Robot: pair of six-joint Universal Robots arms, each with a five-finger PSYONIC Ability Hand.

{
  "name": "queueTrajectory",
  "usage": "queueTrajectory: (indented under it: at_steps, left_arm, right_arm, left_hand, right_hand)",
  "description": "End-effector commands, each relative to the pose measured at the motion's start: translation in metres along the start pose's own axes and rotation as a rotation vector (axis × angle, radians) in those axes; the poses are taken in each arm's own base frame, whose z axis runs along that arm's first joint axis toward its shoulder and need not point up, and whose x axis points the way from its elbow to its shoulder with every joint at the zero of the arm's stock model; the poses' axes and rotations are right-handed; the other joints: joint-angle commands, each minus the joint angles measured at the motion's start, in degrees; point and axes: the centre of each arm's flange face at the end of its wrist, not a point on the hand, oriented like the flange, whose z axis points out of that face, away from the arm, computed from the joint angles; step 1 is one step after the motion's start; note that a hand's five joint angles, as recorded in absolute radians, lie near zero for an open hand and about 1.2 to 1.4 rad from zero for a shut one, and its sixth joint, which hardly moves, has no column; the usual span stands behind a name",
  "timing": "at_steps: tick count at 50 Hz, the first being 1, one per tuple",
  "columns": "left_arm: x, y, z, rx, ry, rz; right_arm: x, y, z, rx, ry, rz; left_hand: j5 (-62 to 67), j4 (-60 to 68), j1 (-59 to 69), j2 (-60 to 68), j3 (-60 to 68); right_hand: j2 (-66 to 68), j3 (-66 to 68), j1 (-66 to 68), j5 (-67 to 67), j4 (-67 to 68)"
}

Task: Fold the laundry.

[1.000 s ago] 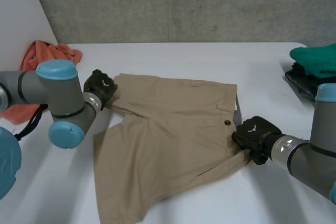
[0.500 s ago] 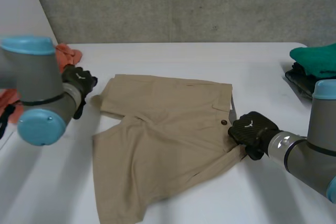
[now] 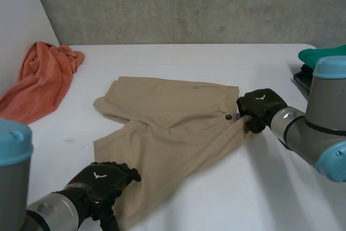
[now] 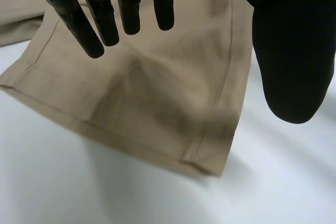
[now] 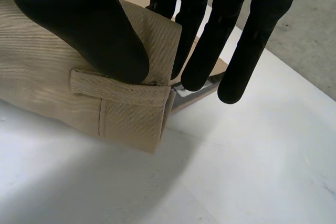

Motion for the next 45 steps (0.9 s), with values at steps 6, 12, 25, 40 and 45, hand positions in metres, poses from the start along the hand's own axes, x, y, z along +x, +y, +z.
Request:
queueTrajectory:
  at_steps: [6,12,25,40,45]
  left_arm:
    - [0.006,0.012,0.019,-0.091,-0.068,0.062]
    - [0.016,0.010,0.028,-0.052,-0.050,0.081]
    - [0.030,0.021,0.022,-0.008,-0.064,0.158]
    - [0.043,0.038,0.034,0.107,-0.117,0.340]
    - [0.038,0.031,0.040,0.168,-0.184,0.347]
  right_arm:
    - [0.005,-0.004,-0.002,0.017,0.065,0.020]
    - [0.009,-0.005,-0.005,0.016,0.080,0.033]
    - [0.008,-0.005,-0.006,0.014,0.069,0.030]
    - [-0.001,-0.003,-0.010,0.013,0.041,0.024]
    - [-0.001,-0.006,-0.012,0.022,0.044,0.023]
  left_hand:
    - [12.2,11.9,11.1,11.7,11.6]
    - [15.2,15.0,14.2,14.7,14.6]
    - [6.0,5.7,4.9,5.5,5.4]
    - [22.6,22.3,21.6,22.1,22.0]
    - [65.8,65.6,64.8,65.3,65.2]
  right_hand:
    - [13.0,11.9,16.9,11.1,11.3]
    - [13.0,11.9,16.9,11.1,11.3]
    - [13.0,11.9,16.9,11.1,11.3]
    - [13.0,11.9,16.9,11.1,11.3]
    - [13.0,11.9,16.9,11.1,11.3]
